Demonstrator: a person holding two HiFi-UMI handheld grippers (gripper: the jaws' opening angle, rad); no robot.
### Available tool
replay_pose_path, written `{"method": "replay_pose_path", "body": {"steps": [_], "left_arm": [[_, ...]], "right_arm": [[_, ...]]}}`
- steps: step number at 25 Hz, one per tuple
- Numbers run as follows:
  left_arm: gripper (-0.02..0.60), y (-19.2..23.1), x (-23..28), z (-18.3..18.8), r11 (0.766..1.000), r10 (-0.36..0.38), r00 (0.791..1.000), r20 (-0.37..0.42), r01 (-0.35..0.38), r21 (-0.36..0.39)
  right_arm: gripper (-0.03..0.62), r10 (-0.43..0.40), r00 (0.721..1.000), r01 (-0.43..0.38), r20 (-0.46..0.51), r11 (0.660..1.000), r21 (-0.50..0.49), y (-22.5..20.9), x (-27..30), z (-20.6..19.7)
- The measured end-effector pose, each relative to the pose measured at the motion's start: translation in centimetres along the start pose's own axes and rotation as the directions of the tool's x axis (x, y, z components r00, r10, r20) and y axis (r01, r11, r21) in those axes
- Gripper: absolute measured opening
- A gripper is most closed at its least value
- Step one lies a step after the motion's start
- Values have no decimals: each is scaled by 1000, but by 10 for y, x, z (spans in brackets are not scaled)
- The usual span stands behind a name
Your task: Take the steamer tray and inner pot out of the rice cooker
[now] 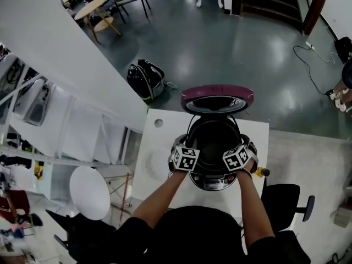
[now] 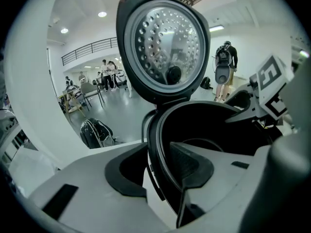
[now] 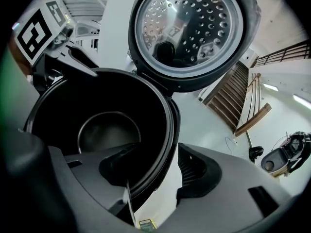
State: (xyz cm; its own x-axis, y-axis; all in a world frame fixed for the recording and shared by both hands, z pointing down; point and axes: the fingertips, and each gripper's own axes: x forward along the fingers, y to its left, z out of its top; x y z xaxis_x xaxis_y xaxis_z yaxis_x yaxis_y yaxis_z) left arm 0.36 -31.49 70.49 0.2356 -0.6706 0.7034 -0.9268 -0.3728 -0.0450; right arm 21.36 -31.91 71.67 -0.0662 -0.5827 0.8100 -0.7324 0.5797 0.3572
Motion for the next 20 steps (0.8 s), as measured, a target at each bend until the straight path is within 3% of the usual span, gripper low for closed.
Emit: {"method": "replay_pose_path", "body": {"steps": [10,15,20], "left_arm": [[129,-1,-8,3,1000,14,1000,4,-14,-13],[82,-4,-11,6,1000,5,1000,15,-4,-30],[69,-4,-14,19,1000,8,998,69,-6,-27]], "right_arm": [[225,-17,1000,17,12,1000,22,-4,-10,2],[209,-10,1000,10,20,1000,20,-7,-13,6],[199,-22,999,22,32,1000,21,-13,-23,11]]}}
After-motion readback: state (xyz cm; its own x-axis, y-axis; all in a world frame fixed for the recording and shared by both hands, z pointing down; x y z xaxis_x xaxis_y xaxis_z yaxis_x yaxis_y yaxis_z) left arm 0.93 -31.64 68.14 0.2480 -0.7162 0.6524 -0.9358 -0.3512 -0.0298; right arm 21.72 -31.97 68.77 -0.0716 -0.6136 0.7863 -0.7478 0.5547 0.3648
